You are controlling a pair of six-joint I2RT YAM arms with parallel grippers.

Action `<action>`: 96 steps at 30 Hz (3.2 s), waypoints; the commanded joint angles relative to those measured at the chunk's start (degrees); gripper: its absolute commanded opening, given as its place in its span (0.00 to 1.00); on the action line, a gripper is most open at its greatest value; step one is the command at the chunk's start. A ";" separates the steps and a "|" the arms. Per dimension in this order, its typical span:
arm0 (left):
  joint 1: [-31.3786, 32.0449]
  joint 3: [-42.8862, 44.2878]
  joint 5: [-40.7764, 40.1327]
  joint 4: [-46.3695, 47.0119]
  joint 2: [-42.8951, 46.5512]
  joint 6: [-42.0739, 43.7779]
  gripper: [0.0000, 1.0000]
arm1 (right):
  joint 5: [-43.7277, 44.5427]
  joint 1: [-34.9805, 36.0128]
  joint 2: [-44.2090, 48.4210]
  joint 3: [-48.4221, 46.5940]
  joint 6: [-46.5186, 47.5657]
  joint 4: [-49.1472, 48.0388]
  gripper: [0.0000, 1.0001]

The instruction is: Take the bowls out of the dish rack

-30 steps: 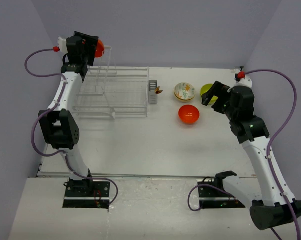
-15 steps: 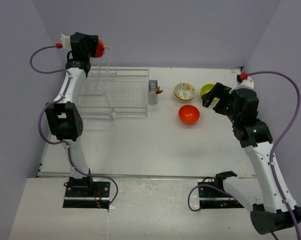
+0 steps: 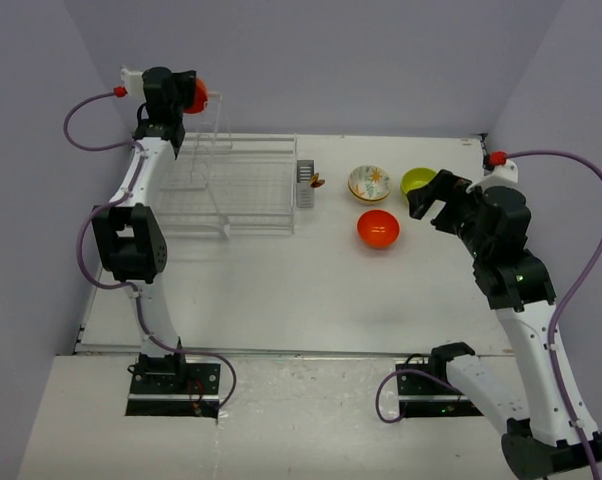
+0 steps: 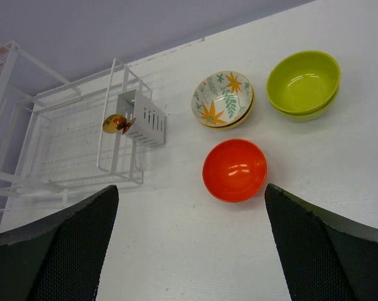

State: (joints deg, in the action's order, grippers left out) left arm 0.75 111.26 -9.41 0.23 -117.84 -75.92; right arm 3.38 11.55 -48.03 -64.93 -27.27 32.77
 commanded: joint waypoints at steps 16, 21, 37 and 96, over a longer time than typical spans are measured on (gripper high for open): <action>-0.14 -12.20 12.20 31.82 15.54 9.28 0.00 | -2.15 -0.13 -0.39 -4.59 1.08 0.62 0.99; 4.32 -1.26 38.40 30.38 11.95 24.29 0.00 | -1.19 -0.13 -2.33 -7.22 0.99 1.59 0.99; 57.86 -32.43 26.71 -19.43 31.89 110.79 0.00 | -13.75 -3.13 -17.16 -24.11 4.23 17.66 0.96; 63.58 -28.18 -1.43 -25.21 24.23 114.25 0.99 | 4.43 15.18 -29.93 -15.14 5.58 22.27 0.00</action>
State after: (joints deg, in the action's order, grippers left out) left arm 64.77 86.46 1.67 -35.27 -98.39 41.45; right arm 4.62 28.18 -77.97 -78.67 -16.84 61.04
